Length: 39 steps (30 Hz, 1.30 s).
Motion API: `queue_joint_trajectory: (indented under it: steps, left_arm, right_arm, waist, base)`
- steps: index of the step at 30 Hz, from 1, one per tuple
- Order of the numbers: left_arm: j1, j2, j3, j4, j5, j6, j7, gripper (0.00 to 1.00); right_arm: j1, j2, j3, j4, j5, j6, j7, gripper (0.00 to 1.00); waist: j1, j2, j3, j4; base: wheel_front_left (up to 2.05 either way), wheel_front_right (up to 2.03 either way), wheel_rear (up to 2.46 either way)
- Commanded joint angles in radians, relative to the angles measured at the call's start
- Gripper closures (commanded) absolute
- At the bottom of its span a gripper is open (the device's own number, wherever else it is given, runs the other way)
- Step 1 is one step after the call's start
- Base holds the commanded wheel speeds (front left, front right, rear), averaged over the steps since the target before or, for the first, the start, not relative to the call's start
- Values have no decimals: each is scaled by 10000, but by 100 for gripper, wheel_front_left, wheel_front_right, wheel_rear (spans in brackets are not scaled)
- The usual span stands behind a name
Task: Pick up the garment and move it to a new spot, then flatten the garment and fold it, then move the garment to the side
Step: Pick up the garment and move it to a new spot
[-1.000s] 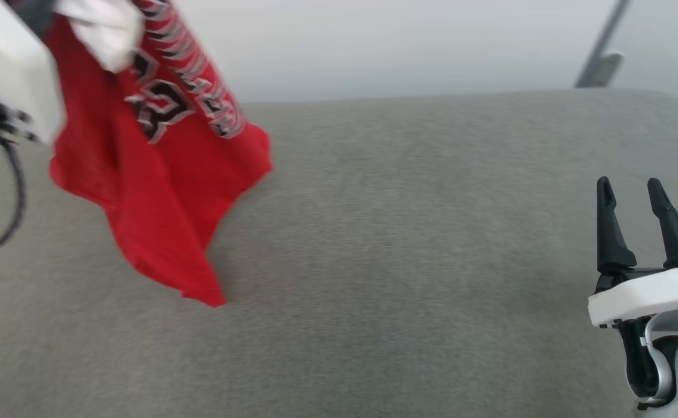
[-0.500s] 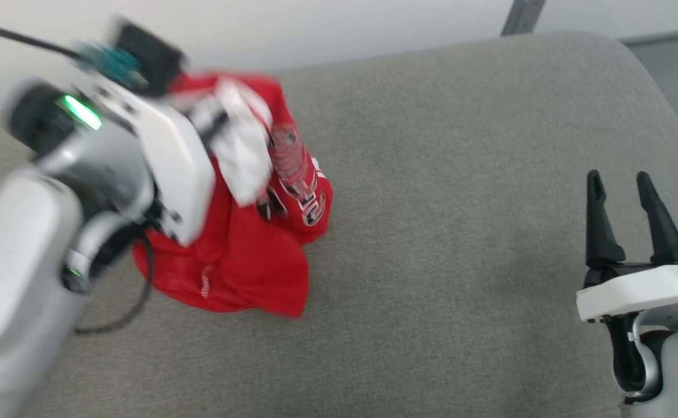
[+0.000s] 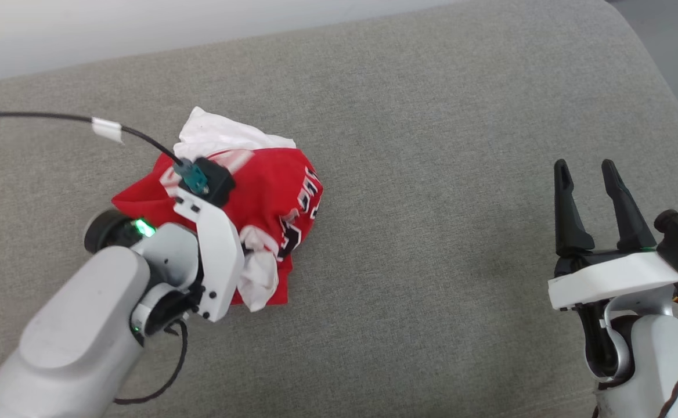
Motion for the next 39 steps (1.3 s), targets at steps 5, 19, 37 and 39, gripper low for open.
queue_joint_trajectory:
  steps: [5, 19, 37, 39]
  left_arm:
    - [141, -368, -384, 1188, -30, -213, -42, 100]
    - [-14, -787, -134, 2294, -464, -531, -1682, 0]
    - [2067, 421, 1432, -576, -588, 545, -4708, 0]
    - [2445, 472, 1674, -871, -596, 719, -5303, 0]
  right_arm:
    - [-225, 6, 109, 219, 88, 1, -193, 0]
    - [-60, 4, 169, 565, -33, 1, -138, 0]
    - [820, 4, 66, 385, -215, 1, -36, 0]
    - [905, 2, 33, 367, -252, 1, -61, 0]
  waist:
    - [0, 0, 84, -24]
    - [0, 0, -599, 428]
    - [0, 0, -1895, 1541]
    - [0, 0, -2001, 1657]
  base:
    - [0, 0, 0]
    - [0, 0, 0]
    - [0, 0, 0]
    - [0, 0, 0]
